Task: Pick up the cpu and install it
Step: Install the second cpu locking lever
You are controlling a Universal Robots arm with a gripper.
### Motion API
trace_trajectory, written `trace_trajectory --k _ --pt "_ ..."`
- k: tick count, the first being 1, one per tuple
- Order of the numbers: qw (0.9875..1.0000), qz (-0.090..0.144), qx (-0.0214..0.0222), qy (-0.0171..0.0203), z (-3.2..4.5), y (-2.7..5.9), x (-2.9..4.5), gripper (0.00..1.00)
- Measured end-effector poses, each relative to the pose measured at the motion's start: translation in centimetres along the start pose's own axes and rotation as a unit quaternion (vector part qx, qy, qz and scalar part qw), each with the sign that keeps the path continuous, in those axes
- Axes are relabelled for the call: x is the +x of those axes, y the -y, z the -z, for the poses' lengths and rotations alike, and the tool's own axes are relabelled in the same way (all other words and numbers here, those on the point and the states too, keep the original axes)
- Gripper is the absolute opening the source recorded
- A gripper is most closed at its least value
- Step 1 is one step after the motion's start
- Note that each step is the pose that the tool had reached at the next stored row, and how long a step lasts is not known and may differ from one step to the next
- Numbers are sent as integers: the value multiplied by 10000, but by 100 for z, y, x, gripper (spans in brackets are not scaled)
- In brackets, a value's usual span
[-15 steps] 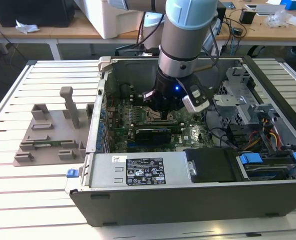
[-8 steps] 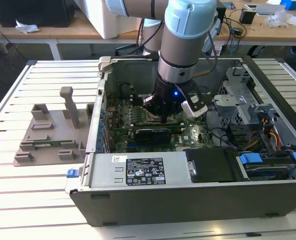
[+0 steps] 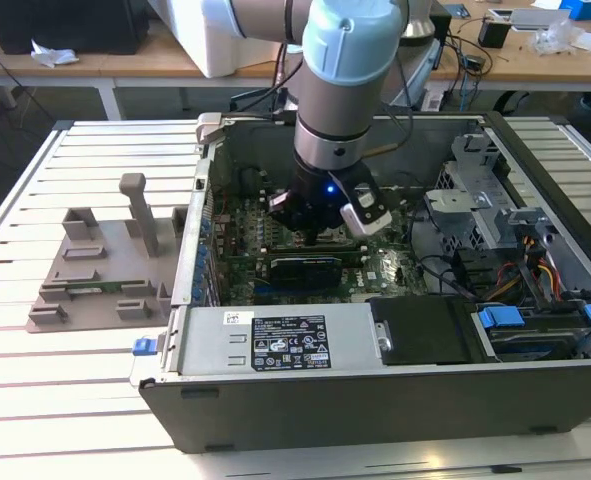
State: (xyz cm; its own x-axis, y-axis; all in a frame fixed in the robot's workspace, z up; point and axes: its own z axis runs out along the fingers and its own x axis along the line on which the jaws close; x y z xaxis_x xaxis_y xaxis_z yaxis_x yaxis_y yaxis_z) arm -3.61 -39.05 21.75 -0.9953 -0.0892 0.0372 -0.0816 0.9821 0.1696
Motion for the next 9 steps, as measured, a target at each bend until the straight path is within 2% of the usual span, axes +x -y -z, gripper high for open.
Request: trace_trajectory --k 1,4,9 --pt "10000 5 -1 -1 -35 2 45 11" --pt "10000 29 -41 -2 -74 0 137 11" --pt "9999 58 -90 -2 -156 -39 199 11"
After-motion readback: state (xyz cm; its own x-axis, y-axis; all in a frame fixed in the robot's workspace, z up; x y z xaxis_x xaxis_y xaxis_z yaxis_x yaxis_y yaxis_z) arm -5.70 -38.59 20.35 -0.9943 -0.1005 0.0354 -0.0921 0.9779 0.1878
